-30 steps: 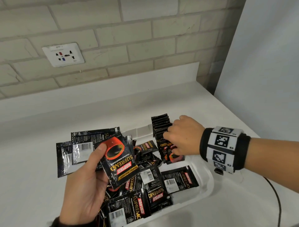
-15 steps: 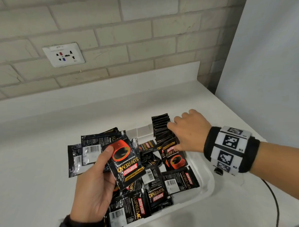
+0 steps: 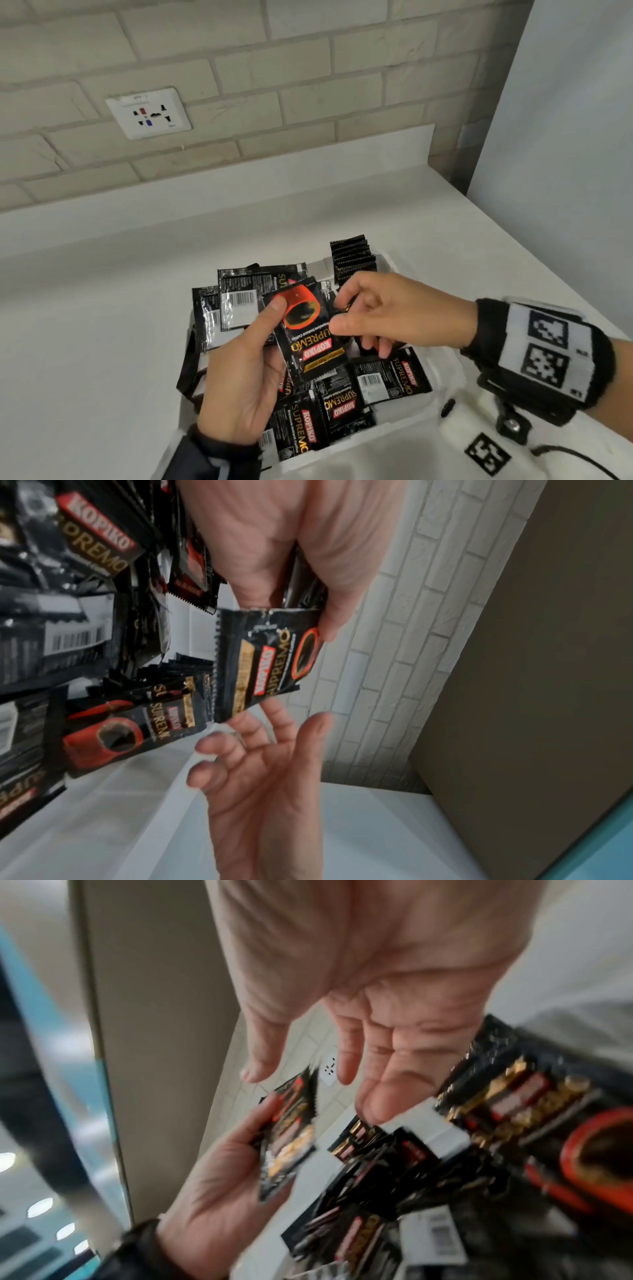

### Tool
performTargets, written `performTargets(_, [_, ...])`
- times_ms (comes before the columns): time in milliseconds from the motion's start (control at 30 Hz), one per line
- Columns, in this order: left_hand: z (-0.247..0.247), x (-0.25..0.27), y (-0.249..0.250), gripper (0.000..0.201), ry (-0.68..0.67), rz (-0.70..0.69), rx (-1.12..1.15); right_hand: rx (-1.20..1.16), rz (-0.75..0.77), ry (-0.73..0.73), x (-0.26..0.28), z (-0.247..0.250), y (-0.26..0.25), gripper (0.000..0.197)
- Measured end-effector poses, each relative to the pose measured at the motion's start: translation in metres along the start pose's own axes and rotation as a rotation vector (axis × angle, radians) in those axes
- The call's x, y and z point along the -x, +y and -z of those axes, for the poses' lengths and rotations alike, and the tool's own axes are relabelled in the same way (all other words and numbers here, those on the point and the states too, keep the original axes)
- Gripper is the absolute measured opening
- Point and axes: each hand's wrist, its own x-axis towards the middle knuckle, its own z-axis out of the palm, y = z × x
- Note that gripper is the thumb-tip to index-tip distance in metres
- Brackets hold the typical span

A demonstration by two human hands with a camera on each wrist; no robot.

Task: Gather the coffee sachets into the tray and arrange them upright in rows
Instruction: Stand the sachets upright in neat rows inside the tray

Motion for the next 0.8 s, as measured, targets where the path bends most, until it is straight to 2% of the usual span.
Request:
performTargets(100, [-0.007, 0.001, -0.009, 0.033, -0.034, 0.060, 0.015, -0.152, 0.009, -0.030, -0.002, -0.013, 0.005, 0.033])
performTargets(167, [-0.011, 0.002, -0.013, 0.026, -0.050, 0.072, 0.020, -0.250, 0.012, -0.001, -0.005, -0.019, 0.013, 0.037])
performTargets(300, [-0.014, 0.003, -0.011, 0.026, -0.017, 0.051, 0.083, -0.389, -0.009, 0.066, -0.001, -0.015, 0.022, 0.037])
performTargets(400, [-0.009, 0.000, -0.007, 0.027, 0.023, 0.037, 0.121, -0.376, 0.051, 0.293, 0.003, 0.001, 0.030, 0.034])
performTargets(500, [-0.006, -0.001, -0.008, 0.028, 0.025, 0.030, 0.069, -0.543, 0.094, 0.486, 0.008, 0.017, 0.034, 0.026])
performTargets(567, [-0.005, -0.004, -0.011, 0.028, 0.026, 0.035, 0.016, -0.599, 0.131, 0.479, 0.012, 0.022, 0.035, 0.033])
performTargets(633, [-0.004, -0.007, -0.015, 0.029, 0.015, 0.033, -0.045, -0.549, 0.147, 0.409, 0.015, 0.022, 0.035, 0.040])
performTargets(733, [-0.004, -0.009, -0.020, 0.033, -0.010, -0.001, -0.131, -0.515, 0.155, 0.338, 0.017, 0.014, 0.032, 0.013])
performTargets(800, [-0.002, -0.008, -0.022, 0.043, 0.000, -0.049, -0.239, -0.499, 0.156, 0.357, 0.018, 0.011, 0.031, 0.012])
